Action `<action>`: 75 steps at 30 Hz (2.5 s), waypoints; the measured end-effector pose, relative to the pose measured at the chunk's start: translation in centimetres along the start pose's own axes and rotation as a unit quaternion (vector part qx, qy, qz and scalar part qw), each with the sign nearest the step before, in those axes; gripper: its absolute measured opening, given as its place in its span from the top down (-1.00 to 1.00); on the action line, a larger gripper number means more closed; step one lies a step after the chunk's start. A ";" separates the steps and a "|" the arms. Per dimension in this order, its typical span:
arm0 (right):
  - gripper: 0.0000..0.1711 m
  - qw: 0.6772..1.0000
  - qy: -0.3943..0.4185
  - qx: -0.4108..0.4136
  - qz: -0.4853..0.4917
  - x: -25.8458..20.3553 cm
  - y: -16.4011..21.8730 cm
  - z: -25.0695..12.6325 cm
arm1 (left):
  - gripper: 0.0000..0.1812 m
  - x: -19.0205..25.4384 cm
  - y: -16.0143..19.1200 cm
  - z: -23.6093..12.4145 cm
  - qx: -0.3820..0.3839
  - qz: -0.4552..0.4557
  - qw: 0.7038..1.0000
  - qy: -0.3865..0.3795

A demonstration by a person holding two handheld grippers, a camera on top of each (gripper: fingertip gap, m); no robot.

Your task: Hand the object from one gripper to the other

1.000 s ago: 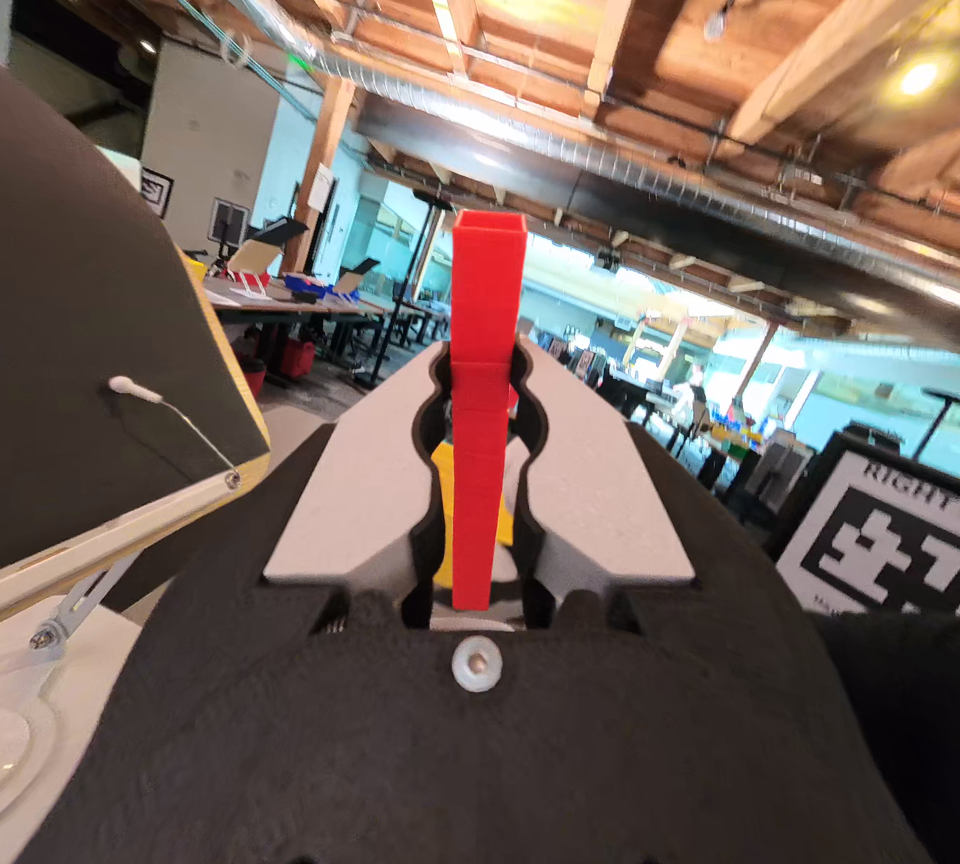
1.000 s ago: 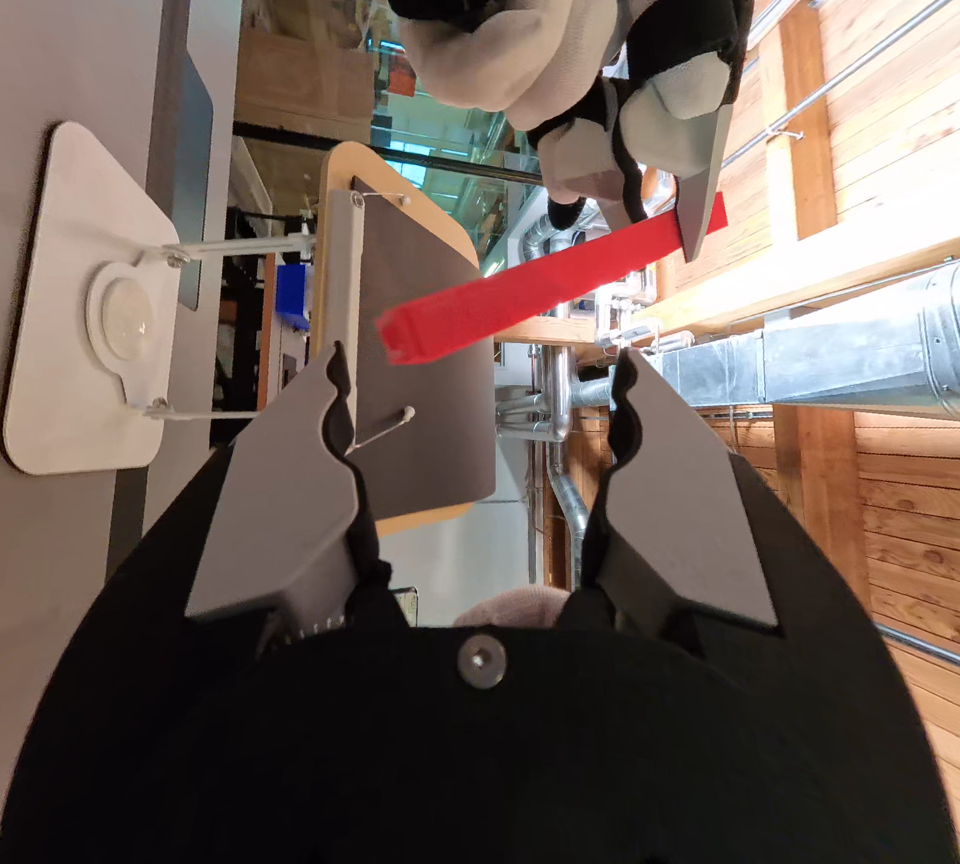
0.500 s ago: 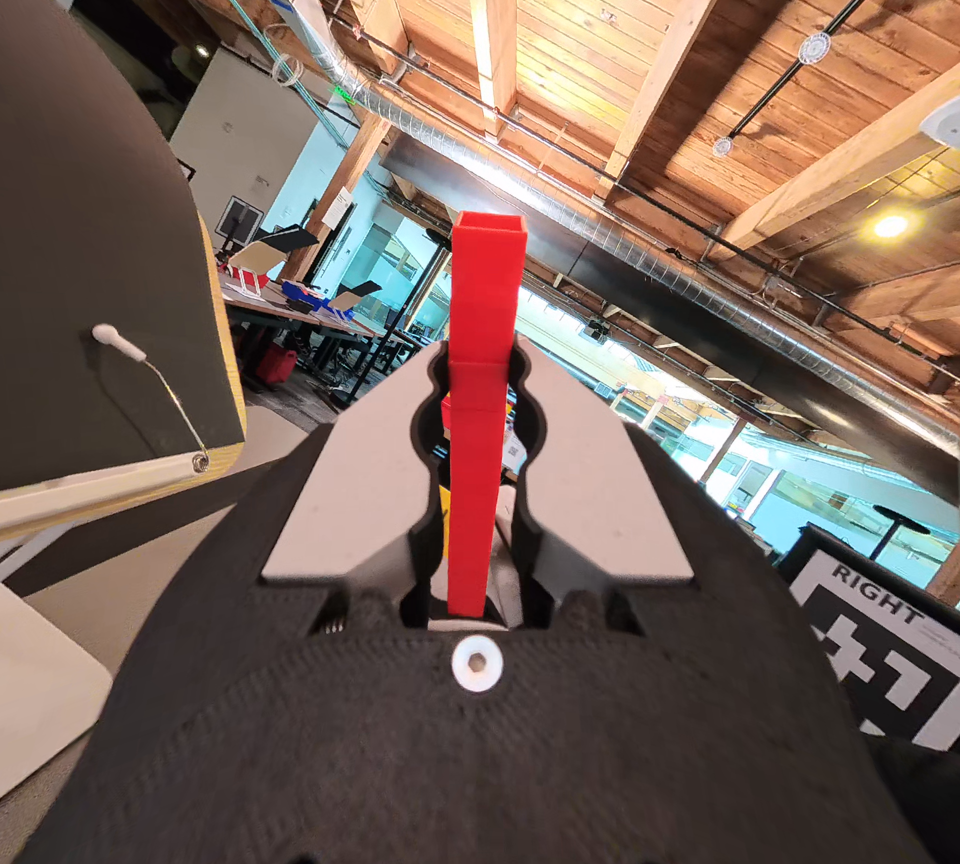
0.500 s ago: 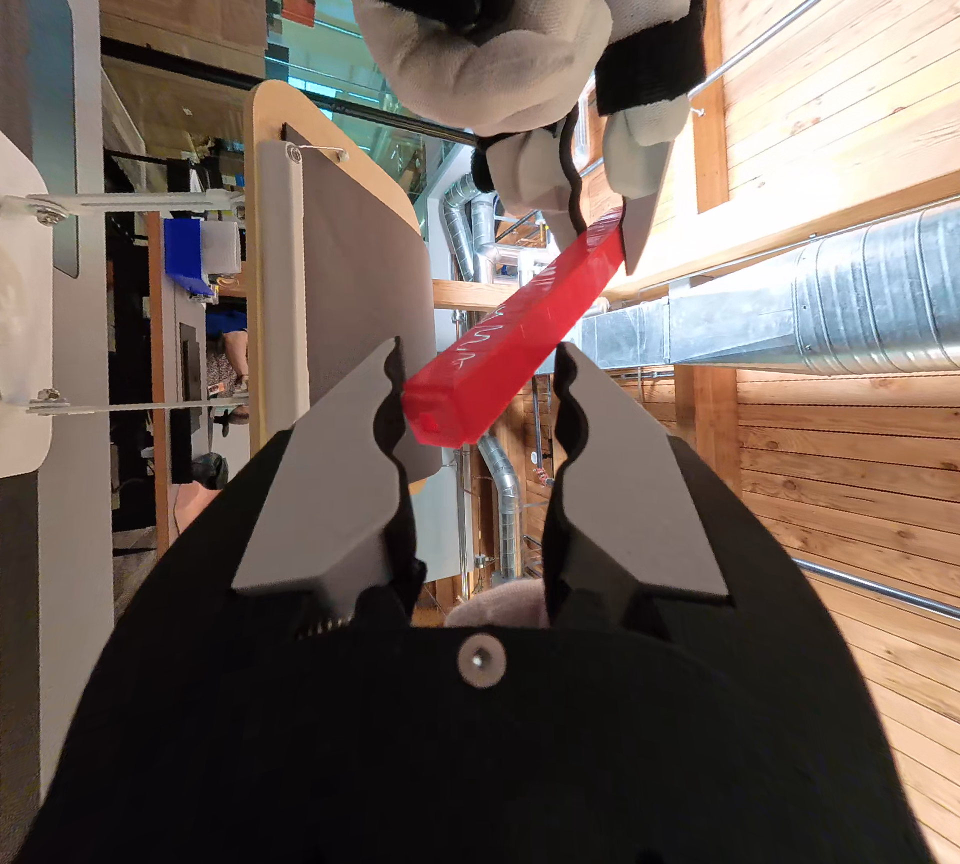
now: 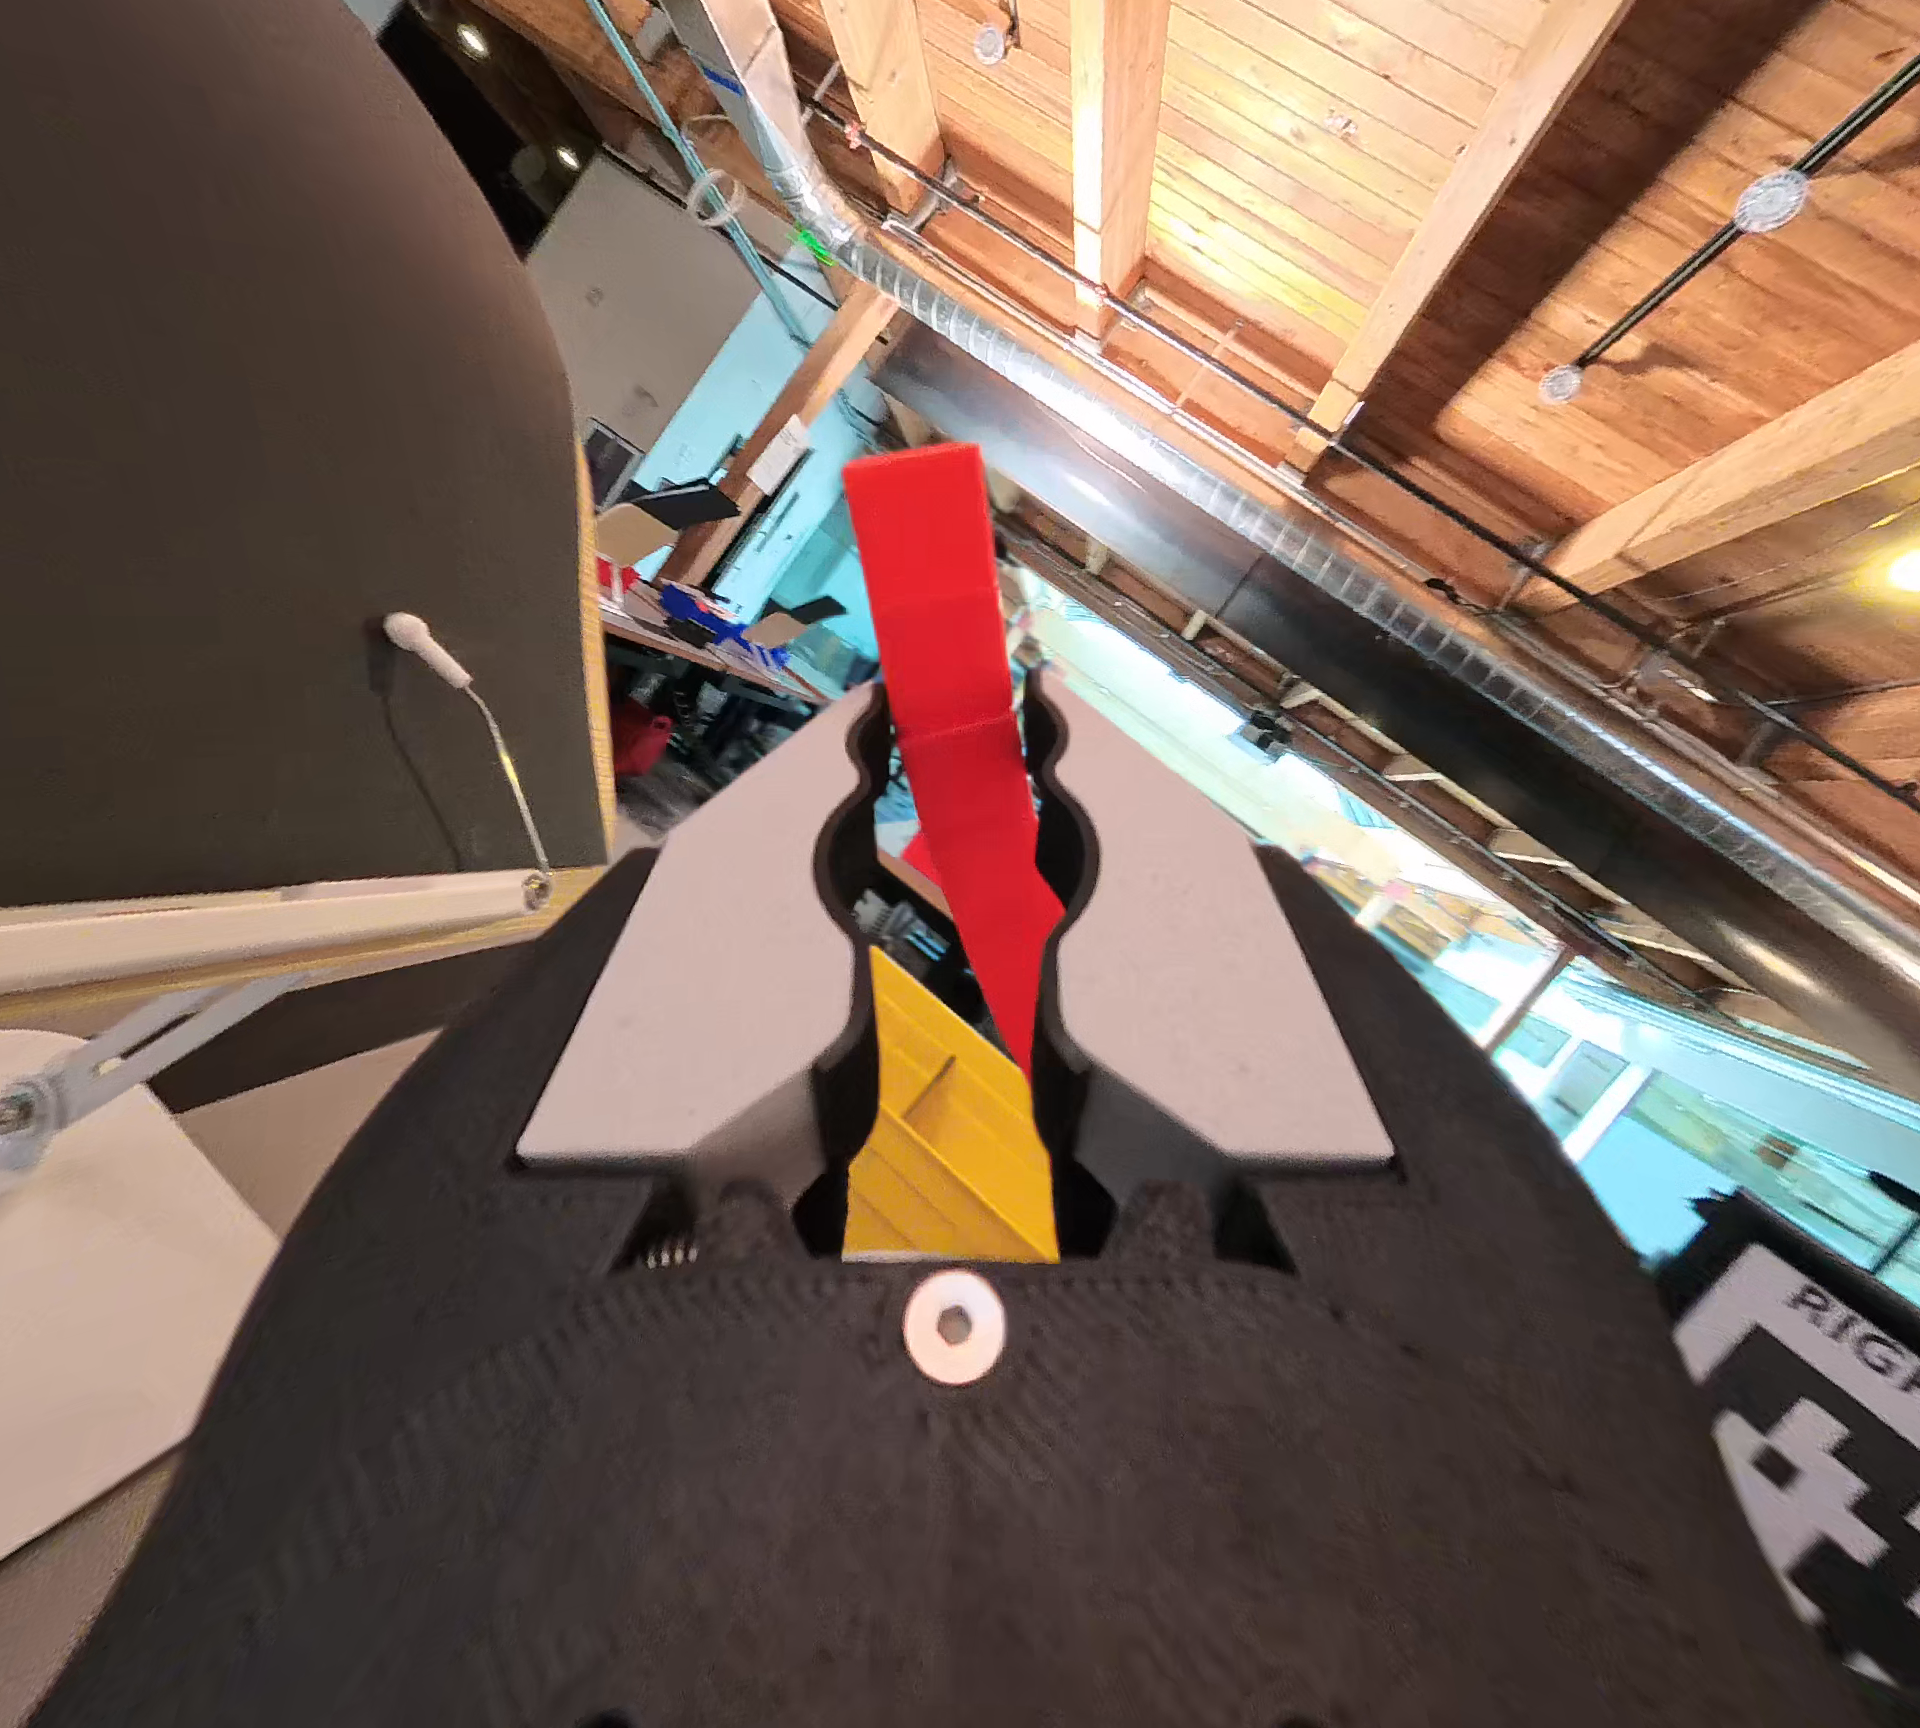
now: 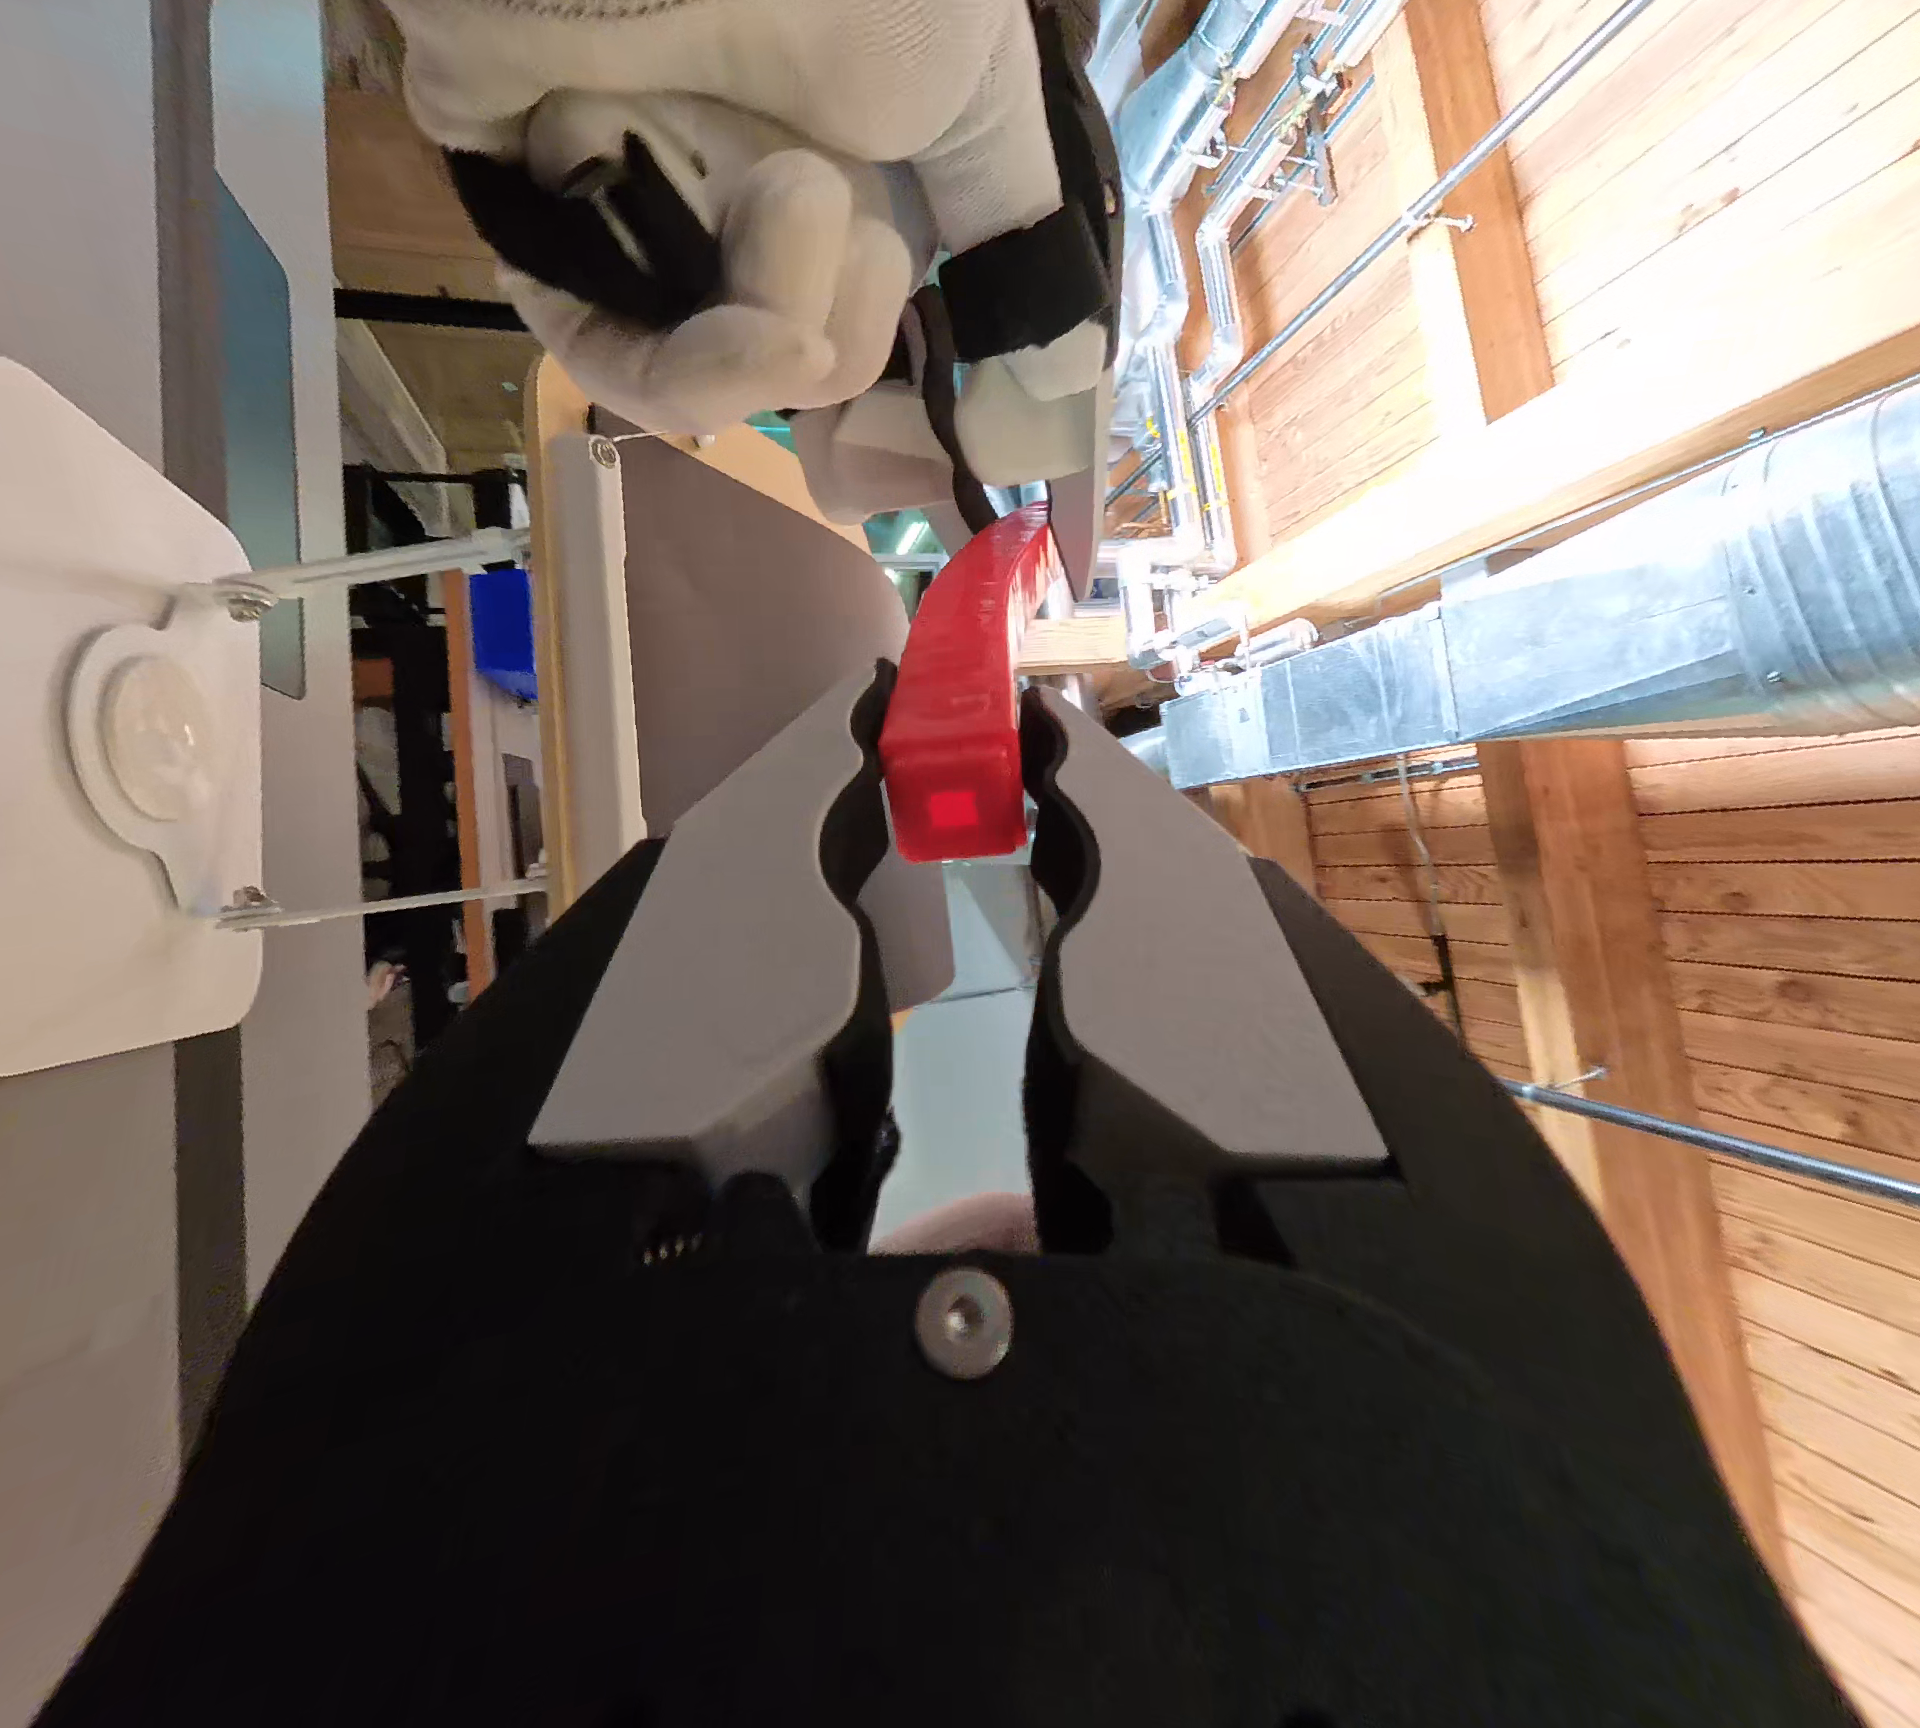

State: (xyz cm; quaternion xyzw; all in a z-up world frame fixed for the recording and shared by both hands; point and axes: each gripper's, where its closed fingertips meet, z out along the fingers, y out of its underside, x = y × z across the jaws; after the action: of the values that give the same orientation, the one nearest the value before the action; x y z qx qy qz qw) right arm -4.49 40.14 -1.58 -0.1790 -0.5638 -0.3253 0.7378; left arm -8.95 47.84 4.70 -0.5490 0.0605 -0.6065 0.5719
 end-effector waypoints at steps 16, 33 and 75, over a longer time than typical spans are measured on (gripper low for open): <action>0.76 0.930 -0.205 -0.027 0.305 2.3 2.9 -1.9 | 0.34 0.1 0.0 -0.2 -0.027 0.287 0.956 -0.056; 0.76 0.874 -0.311 -0.009 0.373 1.4 2.4 -4.0 | 0.20 4.0 13.5 -0.6 -0.278 0.606 0.740 0.089; 0.83 0.993 0.073 -0.040 -0.079 2.0 0.0 0.4 | 0.77 5.5 6.9 2.5 -0.126 -0.020 0.988 0.090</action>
State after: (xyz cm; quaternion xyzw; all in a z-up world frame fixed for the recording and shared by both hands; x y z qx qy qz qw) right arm -4.47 39.81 0.40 -0.1387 -0.5078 -0.4170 0.7410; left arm -1.33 42.70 4.13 -0.5611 0.1771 -0.6520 0.4782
